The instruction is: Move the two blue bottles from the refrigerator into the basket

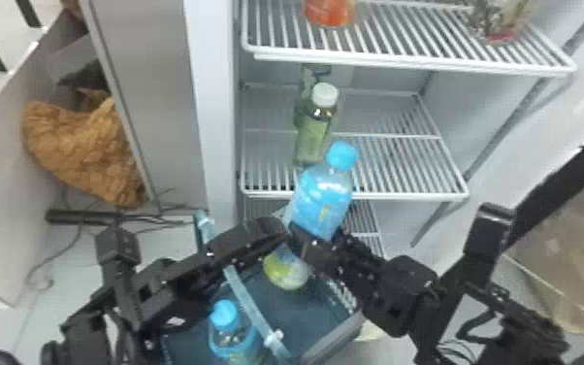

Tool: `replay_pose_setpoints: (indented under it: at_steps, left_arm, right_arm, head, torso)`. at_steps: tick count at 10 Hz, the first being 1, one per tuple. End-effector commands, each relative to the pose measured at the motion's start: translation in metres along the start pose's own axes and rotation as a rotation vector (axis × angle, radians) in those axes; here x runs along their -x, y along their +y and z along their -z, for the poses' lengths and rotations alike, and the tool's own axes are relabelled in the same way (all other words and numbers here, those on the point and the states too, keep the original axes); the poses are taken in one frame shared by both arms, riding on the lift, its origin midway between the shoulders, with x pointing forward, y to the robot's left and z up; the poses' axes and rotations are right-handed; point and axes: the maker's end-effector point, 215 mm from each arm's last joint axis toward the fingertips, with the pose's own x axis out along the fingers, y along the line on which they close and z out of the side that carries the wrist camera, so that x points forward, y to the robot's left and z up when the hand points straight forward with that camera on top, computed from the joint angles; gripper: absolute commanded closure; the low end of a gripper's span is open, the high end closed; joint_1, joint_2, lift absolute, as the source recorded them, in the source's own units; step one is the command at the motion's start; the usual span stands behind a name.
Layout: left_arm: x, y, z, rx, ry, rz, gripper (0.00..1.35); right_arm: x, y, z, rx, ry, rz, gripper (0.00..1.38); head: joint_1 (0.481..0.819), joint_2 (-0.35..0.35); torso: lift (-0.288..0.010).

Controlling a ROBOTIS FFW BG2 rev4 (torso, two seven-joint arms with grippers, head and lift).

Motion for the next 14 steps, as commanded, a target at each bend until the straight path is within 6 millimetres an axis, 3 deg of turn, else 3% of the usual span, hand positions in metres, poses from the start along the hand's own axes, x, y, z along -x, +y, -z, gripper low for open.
replay_pose_setpoints:
  at_steps: [1, 2, 5, 7, 8, 12, 14]
  left_arm:
    - [0.0, 0.0, 0.0, 0.0, 0.0, 0.001, 1.18]
    - [0.0, 0.0, 0.0, 0.0, 0.0, 0.001, 1.18]
    - [0.002, 0.002, 0.002, 0.006, -0.003, -0.003, 1.18]
    - [0.002, 0.003, 0.003, 0.009, -0.002, -0.005, 1.18]
    - [0.002, 0.003, 0.003, 0.009, -0.002, -0.005, 1.18]
    - [0.011, 0.005, 0.006, 0.036, -0.038, 0.0, 1.18]
    - [0.016, 0.005, 0.004, 0.045, -0.062, 0.006, 1.18]
  right_arm:
    - [-0.014, -0.012, 0.022, -0.037, 0.047, -0.031, 0.32]
    - [-0.017, -0.007, 0.019, -0.04, 0.026, -0.047, 0.05]
    - [-0.018, -0.011, -0.005, -0.057, -0.085, -0.077, 0.19]
    - [-0.006, -0.031, -0.035, -0.013, -0.24, -0.041, 0.19]
    - [0.008, -0.043, -0.04, 0.004, -0.313, -0.011, 0.19]
    - [0.085, -0.088, -0.015, 0.122, -0.288, 0.222, 0.19]
    - [0.125, -0.098, -0.029, 0.243, -0.281, 0.326, 0.19]
  head:
    - [0.695, -0.121]
    - [0.695, -0.115]
    - [0.695, -0.099]
    - [0.695, -0.111]
    - [0.695, -0.132]
    - [0.695, -0.254]
    - [0.695, -0.335]
  torso:
    - [-0.216]
    - [-0.216]
    - [-0.216]
    - [-0.216]
    - [-0.216]
    - [-0.216]
    - [-0.216]
